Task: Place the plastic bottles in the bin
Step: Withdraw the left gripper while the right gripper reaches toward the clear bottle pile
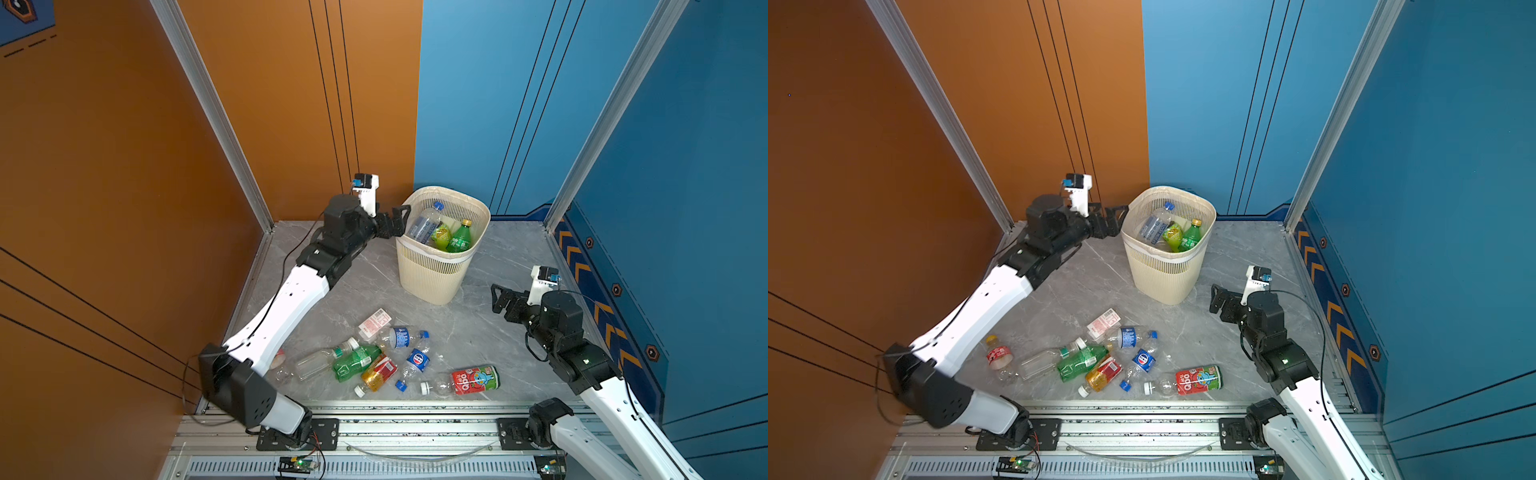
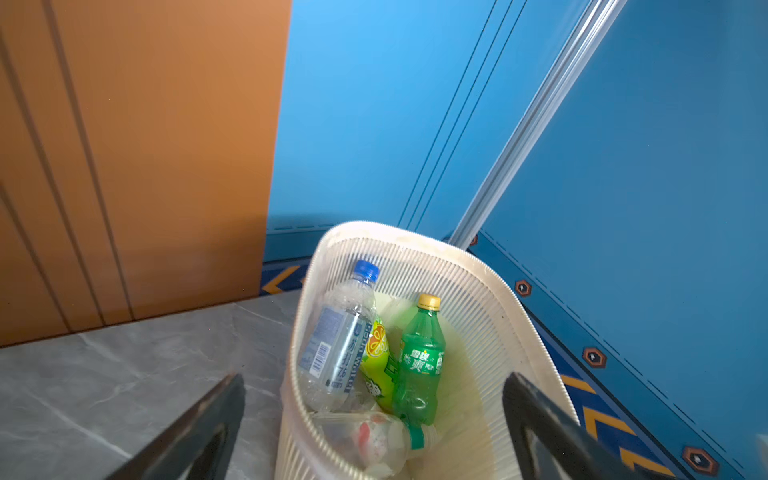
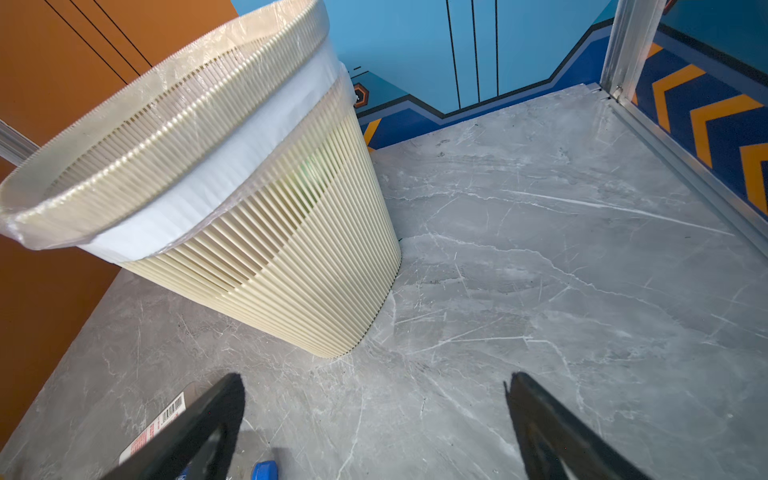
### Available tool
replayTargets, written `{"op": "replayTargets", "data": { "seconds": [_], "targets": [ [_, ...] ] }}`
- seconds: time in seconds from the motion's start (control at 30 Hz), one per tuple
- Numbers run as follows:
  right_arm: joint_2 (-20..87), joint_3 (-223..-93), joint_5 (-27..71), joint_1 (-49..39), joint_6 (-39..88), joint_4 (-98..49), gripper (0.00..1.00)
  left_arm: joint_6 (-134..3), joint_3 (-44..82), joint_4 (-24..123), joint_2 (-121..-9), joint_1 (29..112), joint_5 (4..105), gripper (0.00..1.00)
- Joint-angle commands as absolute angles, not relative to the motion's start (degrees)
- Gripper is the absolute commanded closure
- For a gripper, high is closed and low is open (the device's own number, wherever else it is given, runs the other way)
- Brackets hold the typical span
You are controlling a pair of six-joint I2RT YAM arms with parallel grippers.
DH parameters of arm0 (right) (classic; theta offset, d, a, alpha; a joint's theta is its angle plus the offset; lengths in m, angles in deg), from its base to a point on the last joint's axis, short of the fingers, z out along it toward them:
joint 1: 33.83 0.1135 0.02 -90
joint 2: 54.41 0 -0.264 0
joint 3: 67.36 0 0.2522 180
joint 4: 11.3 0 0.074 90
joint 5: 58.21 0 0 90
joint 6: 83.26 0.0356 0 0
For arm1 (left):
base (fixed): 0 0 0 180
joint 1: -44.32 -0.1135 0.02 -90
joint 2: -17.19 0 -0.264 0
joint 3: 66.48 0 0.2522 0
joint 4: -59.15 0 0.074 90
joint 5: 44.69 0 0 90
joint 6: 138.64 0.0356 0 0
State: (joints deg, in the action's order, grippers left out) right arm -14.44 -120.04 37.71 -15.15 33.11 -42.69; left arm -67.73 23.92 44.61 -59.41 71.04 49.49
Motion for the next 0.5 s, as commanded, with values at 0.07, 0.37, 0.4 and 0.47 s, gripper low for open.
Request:
{"op": "replayTargets", "data": {
  "seconds": [0.07, 0.37, 0.4, 0.47],
  "targets": [
    [-12.3, -118.5, 35.1, -15.1, 37.0, -43.2, 0.00, -72.7, -2.7, 48.4, -43.8, 70.9, 36.6, 0.02],
    [-10.7, -117.6, 38.5, -8.2, 42.6, -46.3, 0.00, -77.6, -20.1, 42.0, -27.6, 67.6, 31.9, 0.02],
    [-10.8, -117.5, 39.8, -7.0, 43.4, -46.7, 0.00, -77.6, -20.0, 41.9, -27.6, 67.2, 32.0, 0.02],
    [-10.8, -117.2, 42.4, -4.1, 45.8, -47.5, 0.00, -77.9, -19.8, 41.9, -28.1, 66.4, 33.0, 0.02]
  ]
}}
